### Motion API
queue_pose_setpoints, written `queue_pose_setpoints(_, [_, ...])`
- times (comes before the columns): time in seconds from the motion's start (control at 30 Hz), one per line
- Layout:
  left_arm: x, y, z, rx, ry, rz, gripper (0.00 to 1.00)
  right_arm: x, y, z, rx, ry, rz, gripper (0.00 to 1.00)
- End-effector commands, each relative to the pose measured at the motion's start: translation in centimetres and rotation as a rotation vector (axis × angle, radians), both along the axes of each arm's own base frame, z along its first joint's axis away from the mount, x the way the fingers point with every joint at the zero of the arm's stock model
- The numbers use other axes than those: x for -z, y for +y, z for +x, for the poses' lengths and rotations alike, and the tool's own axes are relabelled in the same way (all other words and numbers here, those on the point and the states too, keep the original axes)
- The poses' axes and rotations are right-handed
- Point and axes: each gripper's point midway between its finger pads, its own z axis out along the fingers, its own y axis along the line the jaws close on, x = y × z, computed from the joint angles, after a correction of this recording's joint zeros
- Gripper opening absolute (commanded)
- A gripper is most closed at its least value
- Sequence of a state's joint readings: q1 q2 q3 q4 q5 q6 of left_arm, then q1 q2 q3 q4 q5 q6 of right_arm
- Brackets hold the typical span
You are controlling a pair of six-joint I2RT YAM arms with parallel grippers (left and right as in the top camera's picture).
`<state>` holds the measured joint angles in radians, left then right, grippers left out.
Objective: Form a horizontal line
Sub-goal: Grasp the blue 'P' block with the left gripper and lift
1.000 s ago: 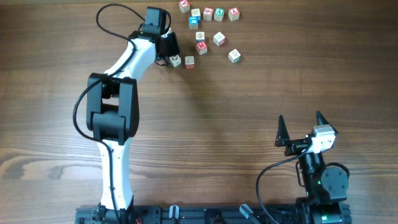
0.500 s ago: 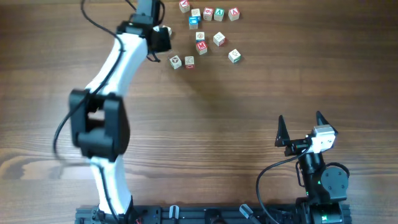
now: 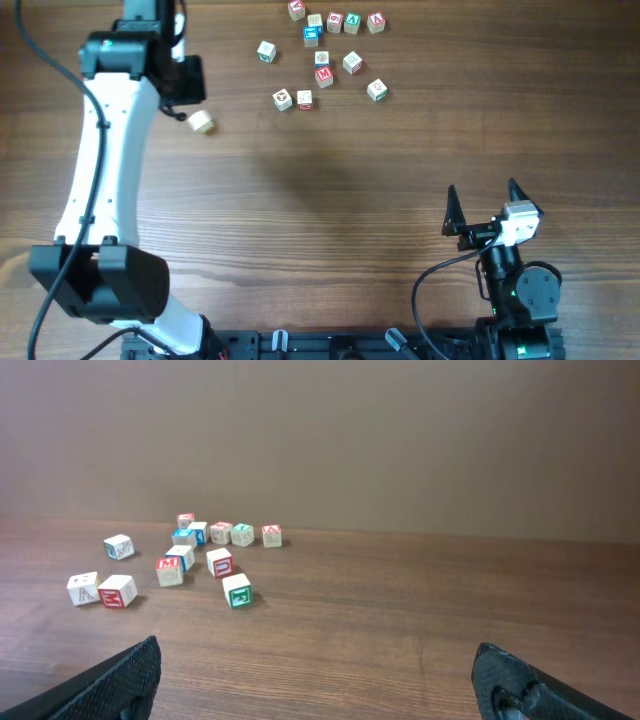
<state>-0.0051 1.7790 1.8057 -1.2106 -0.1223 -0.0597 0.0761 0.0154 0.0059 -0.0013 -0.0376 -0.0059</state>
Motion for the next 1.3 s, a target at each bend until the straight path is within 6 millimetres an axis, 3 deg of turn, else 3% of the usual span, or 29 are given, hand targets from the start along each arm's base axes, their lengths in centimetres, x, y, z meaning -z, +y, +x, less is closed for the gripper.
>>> queue_pose_setpoints(0.0, [0.9, 0.9, 0.3, -0.012, 0.005, -0.141, 0.42, -0.2, 0.3, -0.1, -0.018, -0.011, -0.012, 1.0])
queue_pose_setpoints(0.1, [1.4, 1.3, 1.5, -0.018, -0.022, -0.183, 0.53, -0.2, 0.3, -0.1, -0.017, -0.011, -0.012, 1.0])
queue_pose_setpoints(0.2, [3.5, 1.4, 2.2, -0.021, 0.018, -0.188, 0.99, -0.2, 0.3, -0.1, -0.017, -0.011, -0.012, 1.0])
queue_pose_setpoints(0.33, [7.0, 1.8, 1.7, -0.083, 0.134, -0.182, 1.0, -0.2, 0.3, -0.1, -0.017, -0.011, -0.012, 1.0])
queue_pose_setpoints(0.43, [9.0, 5.3, 1.6, -0.299, 0.161, -0.073, 1.0, -0.2, 0.3, -0.1, -0.017, -0.011, -0.012, 1.0])
queue_pose_setpoints(0.5, [9.8, 6.6, 2.0, -0.34, 0.155, -0.062, 1.0, -0.2, 0.3, -0.1, -0.017, -0.011, -0.012, 1.0])
queue_pose_setpoints(0.63, [11.8, 8.1, 4.0, -0.223, 0.137, -0.021, 1.0, -0.2, 0.3, -0.1, -0.017, -0.011, -0.012, 1.0])
queue_pose_setpoints(0.77, [14.5, 8.8, 3.7, -0.105, 0.221, 0.042, 0.96, -0.2, 0.3, -0.1, -0.017, -0.011, -0.012, 1.0])
queue_pose_setpoints(0.87, [15.3, 10.8, 3.3, -0.144, 0.242, 0.09, 0.95, -0.2, 0.3, -0.1, -0.017, -0.011, -0.012, 1.0])
queue_pose_setpoints(1.1, [15.8, 14.6, 3.4, -0.227, 0.192, 0.024, 1.0, -0.2, 0.3, -0.1, -0.017, -0.011, -0.012, 1.0])
queue_pose_setpoints(1.27, [18.1, 12.6, 4.2, -0.077, 0.173, -0.197, 1.0, -0.2, 0.3, -0.1, -0.017, -0.011, -0.012, 1.0])
